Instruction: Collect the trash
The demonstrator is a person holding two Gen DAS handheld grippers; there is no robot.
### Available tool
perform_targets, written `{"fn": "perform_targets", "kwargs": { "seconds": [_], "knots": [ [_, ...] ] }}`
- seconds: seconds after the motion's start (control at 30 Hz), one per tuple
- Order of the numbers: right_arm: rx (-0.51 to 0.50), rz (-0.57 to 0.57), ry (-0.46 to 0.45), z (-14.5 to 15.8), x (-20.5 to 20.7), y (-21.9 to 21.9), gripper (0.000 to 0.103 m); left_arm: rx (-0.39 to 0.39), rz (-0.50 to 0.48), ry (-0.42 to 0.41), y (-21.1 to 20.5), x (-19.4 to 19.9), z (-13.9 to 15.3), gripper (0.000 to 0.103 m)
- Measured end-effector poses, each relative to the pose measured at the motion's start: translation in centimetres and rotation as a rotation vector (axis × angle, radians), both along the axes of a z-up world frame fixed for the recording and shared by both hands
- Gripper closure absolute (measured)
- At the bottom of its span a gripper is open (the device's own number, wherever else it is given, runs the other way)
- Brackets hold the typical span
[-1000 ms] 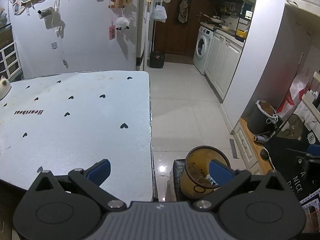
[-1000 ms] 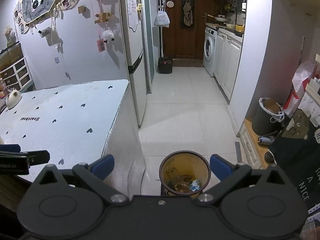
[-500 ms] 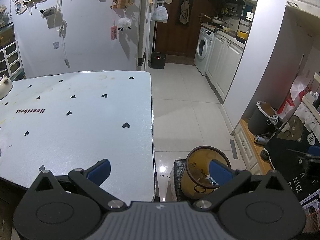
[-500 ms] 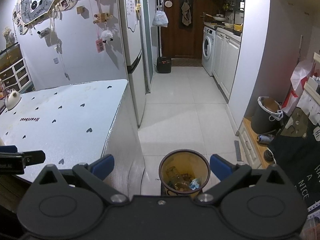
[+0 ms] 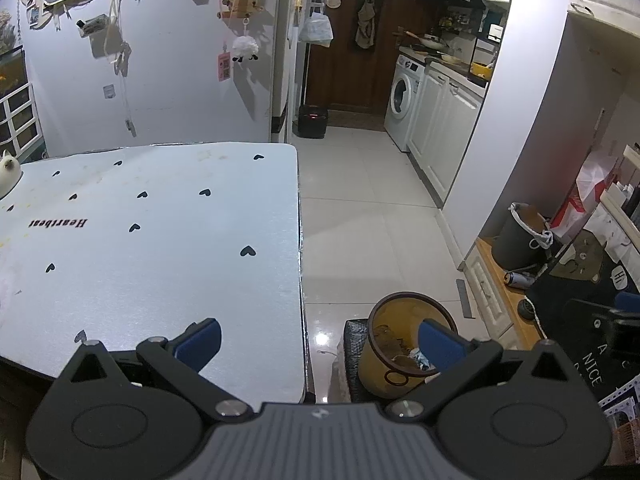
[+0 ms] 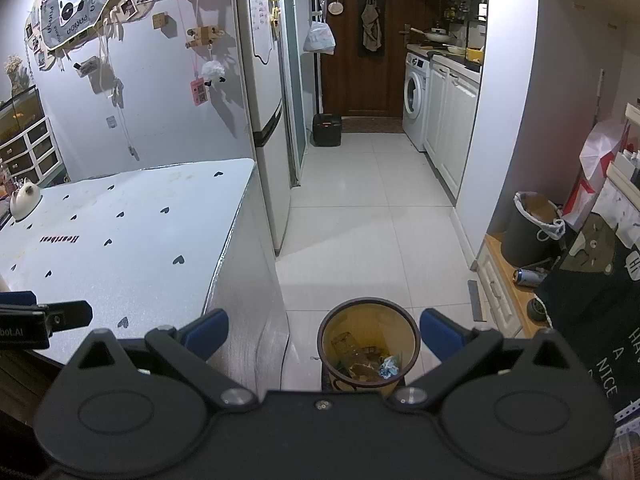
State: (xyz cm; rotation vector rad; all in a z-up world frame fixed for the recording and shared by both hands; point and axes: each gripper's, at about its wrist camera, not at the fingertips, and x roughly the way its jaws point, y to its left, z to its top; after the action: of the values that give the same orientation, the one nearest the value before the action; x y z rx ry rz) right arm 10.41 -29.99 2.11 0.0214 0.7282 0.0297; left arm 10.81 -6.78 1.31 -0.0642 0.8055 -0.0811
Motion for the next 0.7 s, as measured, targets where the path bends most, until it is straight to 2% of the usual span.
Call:
{"fn": "perform_targets", "kwargs": {
  "seconds": [0.7],
  "knots": [
    [0.001,-0.001,0.003,-0.13,-0.29,-0.18,0.000,-0.002,0.002,0.002,0.01,0.07,-0.03,0.000]
  ]
}}
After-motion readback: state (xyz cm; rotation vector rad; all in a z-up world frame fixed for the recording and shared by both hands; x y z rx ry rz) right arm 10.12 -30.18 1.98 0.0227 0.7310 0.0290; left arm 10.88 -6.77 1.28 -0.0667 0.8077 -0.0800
